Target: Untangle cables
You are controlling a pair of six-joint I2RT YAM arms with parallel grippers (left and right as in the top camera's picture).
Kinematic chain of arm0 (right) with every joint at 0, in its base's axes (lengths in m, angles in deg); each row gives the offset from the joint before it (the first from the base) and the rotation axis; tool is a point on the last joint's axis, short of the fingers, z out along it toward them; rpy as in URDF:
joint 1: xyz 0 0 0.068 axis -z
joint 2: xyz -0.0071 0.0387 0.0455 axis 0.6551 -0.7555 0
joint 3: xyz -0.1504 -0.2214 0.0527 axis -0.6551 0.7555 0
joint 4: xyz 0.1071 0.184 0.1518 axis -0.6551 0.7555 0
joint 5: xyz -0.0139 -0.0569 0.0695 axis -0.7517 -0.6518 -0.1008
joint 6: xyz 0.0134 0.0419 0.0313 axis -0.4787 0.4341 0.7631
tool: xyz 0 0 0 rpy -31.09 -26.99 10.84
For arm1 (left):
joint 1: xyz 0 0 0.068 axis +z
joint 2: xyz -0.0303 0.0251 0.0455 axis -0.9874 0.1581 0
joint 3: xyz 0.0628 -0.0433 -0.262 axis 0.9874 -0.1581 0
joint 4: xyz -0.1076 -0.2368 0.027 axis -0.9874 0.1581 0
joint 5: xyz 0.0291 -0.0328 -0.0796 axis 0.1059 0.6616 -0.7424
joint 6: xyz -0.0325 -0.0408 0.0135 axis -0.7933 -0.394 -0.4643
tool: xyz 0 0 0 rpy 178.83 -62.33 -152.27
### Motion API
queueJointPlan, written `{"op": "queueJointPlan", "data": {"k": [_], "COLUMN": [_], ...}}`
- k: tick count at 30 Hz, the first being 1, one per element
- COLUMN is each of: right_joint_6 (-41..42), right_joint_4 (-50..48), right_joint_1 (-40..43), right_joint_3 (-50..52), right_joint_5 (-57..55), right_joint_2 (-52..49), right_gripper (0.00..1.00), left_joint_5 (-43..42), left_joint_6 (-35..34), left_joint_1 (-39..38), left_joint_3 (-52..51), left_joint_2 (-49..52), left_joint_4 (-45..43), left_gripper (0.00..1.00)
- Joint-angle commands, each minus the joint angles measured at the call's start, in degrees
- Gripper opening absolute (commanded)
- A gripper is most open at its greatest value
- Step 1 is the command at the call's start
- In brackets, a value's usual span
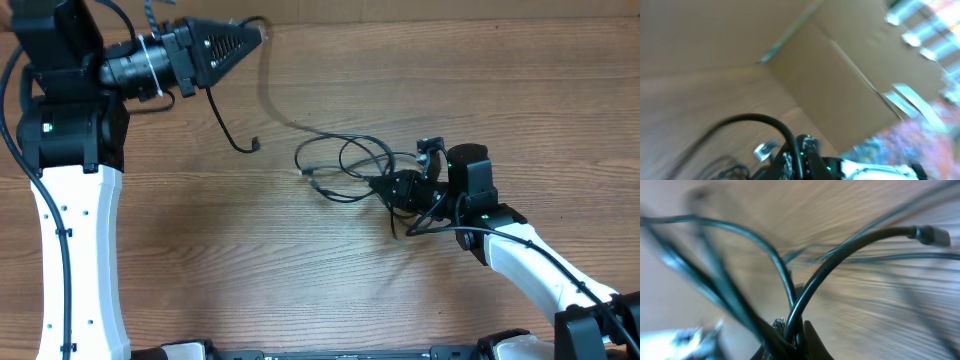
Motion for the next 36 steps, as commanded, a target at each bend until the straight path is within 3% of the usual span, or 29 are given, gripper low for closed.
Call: {"op": "queueJointPlan", "data": {"k": [1,3,8,9,11,13,14,17,21,26,36], "right_joint_6": [-0.2,2.9,3.6,3.6,3.6,3.5,3.4,3.3,3.4,-0.5,-15.9], "right_joint_4": [-6.2,-10.6,-13.9,-13.5,-11.3,-7.1,-2.2,6.6,12.7,13.2,11.8], "right_joint_1": [0.1,0.1,0.1,0.1,0.1,0.1,0.1,0.1,0.1,0.1,-0.1], "right_joint_3": [0.1,0.1,0.1,0.1,0.1,0.1,0.1,0.1,0.0,-2.6,-12.4], "right_joint_5": [18.1,20.1,19.6,18.3,13.8,7.0,-0.5,-15.3,-25.7,-21.8,-12.7], "right_joint_2": [2.2,2.2,2.2,2.2,2.2,2.2,2.2,2.2,2.2,2.3,7.2], "right_gripper": [0.04,0.04,0.06,0.14,0.46,0.58,0.72,0.79,1.00,1.00,1.00], "left_joint_5": [14.4,19.3,19.7,19.8,19.8,19.7,19.7,18.3,8.6,-0.2,-2.4], "left_joint_6": [6.3,6.6,12.0,12.9,14.4,15.8,16.6,16.5,16.5,15.1,11.5], "left_joint_1": [-0.1,-0.1,-0.1,-0.1,-0.1,-0.1,0.0,0.6,1.5,0.6,-1.3], "left_joint_3": [0.3,0.3,0.3,0.3,0.3,0.3,0.3,0.8,3.8,7.7,10.2], "left_joint_2": [1.4,2.4,4.4,4.8,5.2,5.4,5.4,4.9,4.1,3.5,3.2], "left_joint_4": [8.2,13.5,19.5,20.4,21.4,21.6,21.2,18.3,13.6,5.1,-1.7], "left_gripper": [0.10,0.04,0.04,0.04,0.04,0.04,0.04,0.04,0.04,0.04,0.04]}}
